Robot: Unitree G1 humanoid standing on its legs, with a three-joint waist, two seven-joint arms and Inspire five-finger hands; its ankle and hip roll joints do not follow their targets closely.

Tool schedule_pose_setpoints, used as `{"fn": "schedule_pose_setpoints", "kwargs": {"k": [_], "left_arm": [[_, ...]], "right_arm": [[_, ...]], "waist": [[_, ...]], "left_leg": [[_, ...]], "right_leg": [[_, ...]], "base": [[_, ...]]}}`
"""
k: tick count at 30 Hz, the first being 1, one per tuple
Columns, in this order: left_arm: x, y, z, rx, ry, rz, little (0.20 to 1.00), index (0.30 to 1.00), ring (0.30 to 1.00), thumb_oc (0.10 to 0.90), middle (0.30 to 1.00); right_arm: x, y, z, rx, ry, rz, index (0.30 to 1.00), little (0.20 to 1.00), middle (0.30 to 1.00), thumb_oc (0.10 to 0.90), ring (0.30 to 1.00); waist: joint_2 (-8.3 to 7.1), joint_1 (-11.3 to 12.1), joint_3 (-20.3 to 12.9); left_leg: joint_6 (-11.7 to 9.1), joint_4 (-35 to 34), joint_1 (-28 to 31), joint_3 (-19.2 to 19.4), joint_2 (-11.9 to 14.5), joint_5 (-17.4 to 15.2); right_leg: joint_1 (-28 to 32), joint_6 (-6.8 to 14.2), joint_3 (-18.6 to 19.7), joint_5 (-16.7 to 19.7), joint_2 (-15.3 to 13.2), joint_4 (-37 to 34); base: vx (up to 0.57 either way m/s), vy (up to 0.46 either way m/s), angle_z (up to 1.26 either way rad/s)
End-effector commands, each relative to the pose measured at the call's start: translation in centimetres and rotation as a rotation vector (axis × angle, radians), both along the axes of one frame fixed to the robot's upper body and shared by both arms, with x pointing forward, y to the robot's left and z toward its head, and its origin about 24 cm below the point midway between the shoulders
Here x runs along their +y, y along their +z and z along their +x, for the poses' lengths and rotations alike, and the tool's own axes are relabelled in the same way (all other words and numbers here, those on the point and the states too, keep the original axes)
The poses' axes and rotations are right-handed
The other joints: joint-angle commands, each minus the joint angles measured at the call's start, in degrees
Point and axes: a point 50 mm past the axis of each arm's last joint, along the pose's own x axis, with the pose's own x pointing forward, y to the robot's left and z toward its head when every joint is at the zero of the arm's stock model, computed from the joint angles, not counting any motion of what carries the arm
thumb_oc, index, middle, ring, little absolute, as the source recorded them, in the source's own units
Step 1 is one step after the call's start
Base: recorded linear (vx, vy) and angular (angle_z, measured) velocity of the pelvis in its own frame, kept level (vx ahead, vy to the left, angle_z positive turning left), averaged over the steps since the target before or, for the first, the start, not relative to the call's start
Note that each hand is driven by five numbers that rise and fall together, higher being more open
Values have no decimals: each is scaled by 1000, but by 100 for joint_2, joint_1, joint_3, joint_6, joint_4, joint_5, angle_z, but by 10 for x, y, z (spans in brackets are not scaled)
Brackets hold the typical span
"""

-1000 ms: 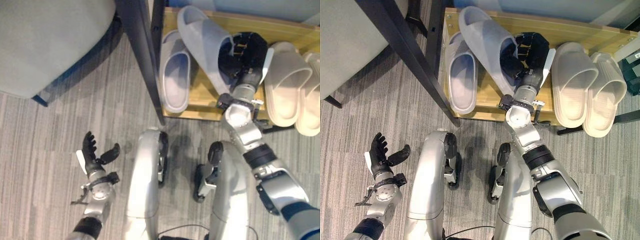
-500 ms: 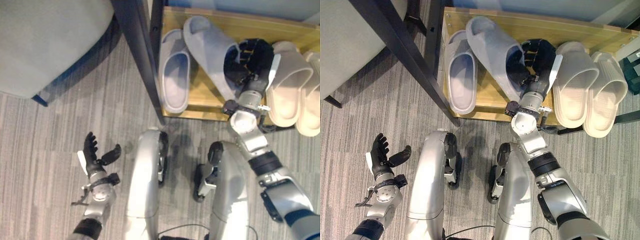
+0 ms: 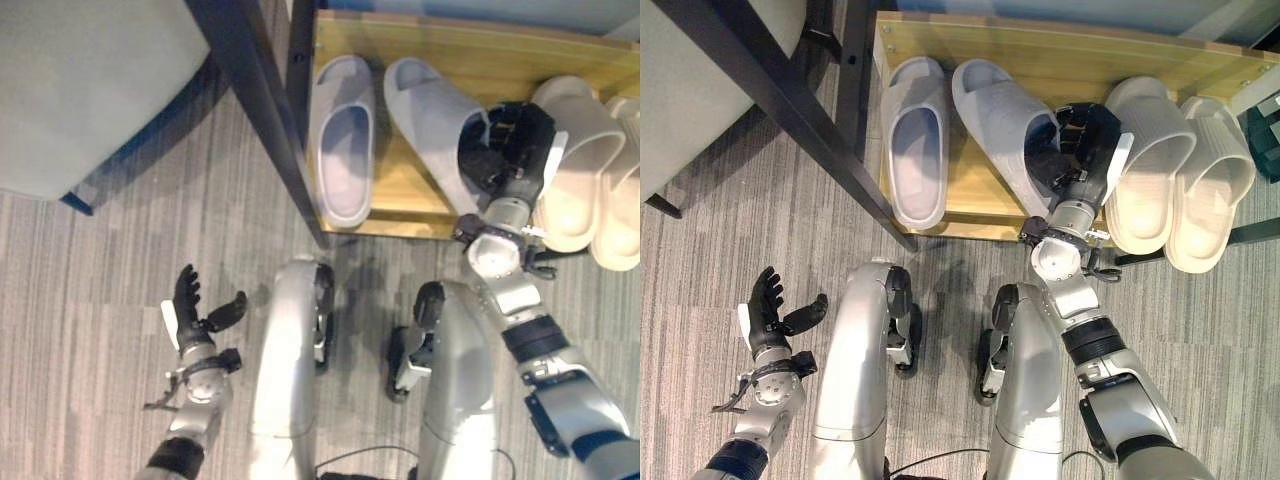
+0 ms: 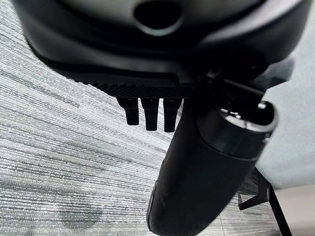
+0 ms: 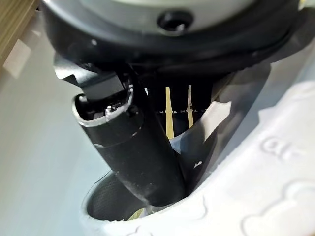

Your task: Arrange the slippers neatly on the shoe rack.

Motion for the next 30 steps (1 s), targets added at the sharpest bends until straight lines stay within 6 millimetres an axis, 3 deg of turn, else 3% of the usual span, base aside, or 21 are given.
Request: {"fn": "schedule_pose_setpoints", "kwargs": {"k": [1,4,5,17,30], "left_arm": [[-2,8,-3,-46,-57,78,900,900,900,800,900],[-2,7,-3,-41,-60,83,900,900,900,800,900],[-2,10,-2,-58,-60,84,900,900,900,800,900],[-6,4,-8,-25,-82,98,900,900,900,800,900],[-11,-1,-6,16,-119,136,900,900,900,800,900]], "right_arm": [[-3,75,-24,-359,-5,-44,300,300,300,400,300],[-3,76,-23,-363,-9,-40,300,300,300,400,300],[-1,78,-23,-370,-16,-23,900,900,900,800,900],[2,84,-26,-401,-36,-11,900,900,900,800,900],[2,89,-44,-477,-8,-31,900,900,900,800,900]], "waist": [[22,155,-173],[27,162,-173],[40,174,-173],[102,218,-173],[34,159,-173]], "left_leg": [[43,155,331,-872,-404,-844],[36,176,331,-864,-408,-847],[32,176,331,-867,-413,-848],[27,231,331,-896,-433,-865],[16,263,331,-869,-437,-861]], "right_leg": [[-315,-334,374,733,-114,-533],[-315,-339,373,723,-110,-512],[-315,-344,378,719,-105,-500],[-315,-368,391,710,-106,-453],[-315,-354,423,718,-102,-418]], "base": [[0,0,0],[0,0,0],[0,0,0],[0,0,0],[0,0,0]]}}
